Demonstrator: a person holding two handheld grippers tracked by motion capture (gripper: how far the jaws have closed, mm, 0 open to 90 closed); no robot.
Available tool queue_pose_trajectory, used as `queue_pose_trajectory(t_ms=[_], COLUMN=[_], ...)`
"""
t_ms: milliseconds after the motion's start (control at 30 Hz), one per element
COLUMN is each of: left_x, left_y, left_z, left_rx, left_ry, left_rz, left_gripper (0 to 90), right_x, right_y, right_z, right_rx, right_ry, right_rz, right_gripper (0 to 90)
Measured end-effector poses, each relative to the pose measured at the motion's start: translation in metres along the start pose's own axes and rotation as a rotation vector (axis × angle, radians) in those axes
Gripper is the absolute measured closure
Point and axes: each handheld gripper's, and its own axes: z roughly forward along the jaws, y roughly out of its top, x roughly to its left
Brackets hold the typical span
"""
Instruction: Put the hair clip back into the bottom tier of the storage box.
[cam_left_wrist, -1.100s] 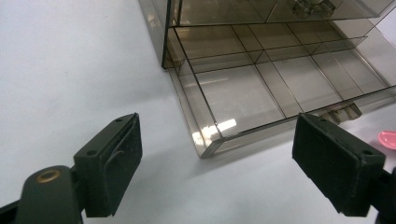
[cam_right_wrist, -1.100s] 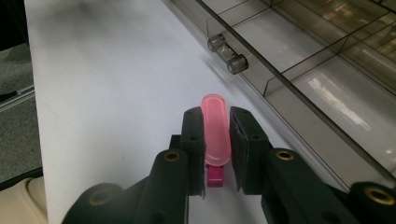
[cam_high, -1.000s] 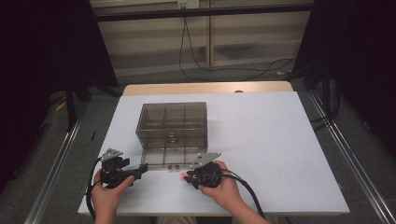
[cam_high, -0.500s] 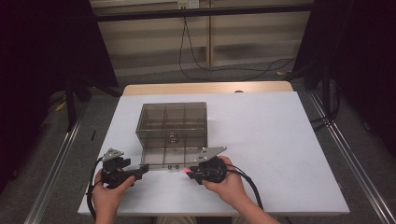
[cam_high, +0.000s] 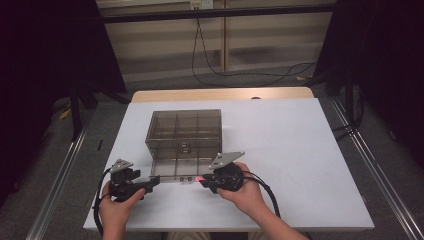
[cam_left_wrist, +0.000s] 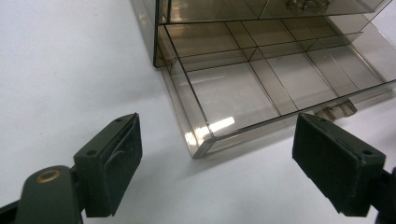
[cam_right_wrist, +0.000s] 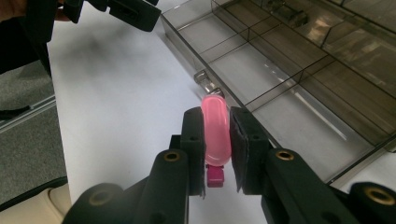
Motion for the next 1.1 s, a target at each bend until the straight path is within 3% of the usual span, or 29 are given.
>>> queue_pose_trajectory(t_ms=[1100], left_x=[0.001], left_y=[-0.003], left_z=[-0.004], left_rx=[-0.001], left_ry=[0.002], left_rz=[-0.005], left_gripper=[16.3], right_x=[-0.019], right_y=[0.017], right_z=[0.0], right_rx=[-0.018], right_ry=[-0.06], right_rz=[0.034], right_gripper=[76.3])
